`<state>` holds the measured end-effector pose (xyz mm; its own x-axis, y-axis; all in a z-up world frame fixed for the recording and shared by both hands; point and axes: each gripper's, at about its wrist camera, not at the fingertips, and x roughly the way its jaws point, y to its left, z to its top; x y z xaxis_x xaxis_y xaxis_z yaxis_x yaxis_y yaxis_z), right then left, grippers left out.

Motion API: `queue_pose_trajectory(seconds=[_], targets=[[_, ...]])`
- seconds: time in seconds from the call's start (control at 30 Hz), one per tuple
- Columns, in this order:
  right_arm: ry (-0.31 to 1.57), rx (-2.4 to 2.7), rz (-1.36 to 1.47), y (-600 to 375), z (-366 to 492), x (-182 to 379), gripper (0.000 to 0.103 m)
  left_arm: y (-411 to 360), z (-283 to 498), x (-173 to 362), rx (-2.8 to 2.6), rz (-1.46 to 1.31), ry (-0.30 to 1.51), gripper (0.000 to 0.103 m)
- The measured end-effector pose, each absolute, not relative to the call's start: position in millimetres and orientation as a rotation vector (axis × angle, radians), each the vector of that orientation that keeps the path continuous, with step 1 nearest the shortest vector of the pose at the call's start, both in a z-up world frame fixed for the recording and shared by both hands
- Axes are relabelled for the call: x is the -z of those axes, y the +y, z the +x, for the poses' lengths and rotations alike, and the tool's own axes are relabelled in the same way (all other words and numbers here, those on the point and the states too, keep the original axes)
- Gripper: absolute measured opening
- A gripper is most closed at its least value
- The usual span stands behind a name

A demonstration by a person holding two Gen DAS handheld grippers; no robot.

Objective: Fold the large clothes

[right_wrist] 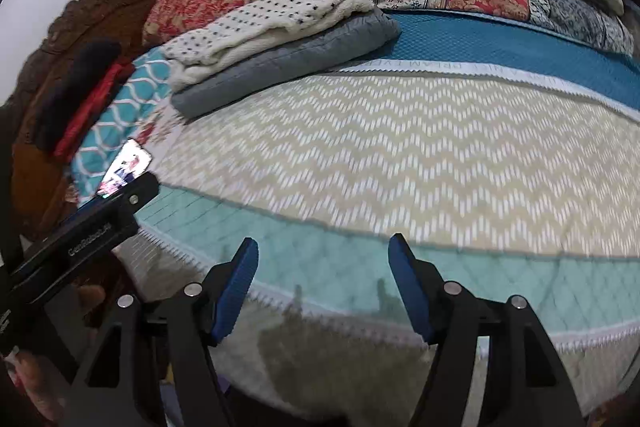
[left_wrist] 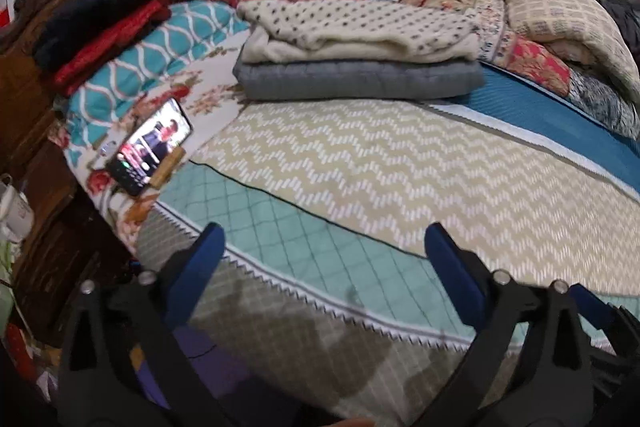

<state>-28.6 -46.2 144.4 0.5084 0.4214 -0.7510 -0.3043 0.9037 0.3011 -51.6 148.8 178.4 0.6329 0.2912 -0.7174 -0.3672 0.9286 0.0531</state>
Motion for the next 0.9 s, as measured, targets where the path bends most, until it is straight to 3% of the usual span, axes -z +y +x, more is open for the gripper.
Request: queue_pose_trajectory(seconds=[0.4,0.9], targets=[[0.910,-0.490,0.183,-61,-81,-161,0.032,111,-87,-202,-0.403,-0.016,0.784,0.097],[0.931,-0.491,0.200,-72,-73,-147,0.032,91,-74,-192,-0.405,0.031,0.823,0.097]])
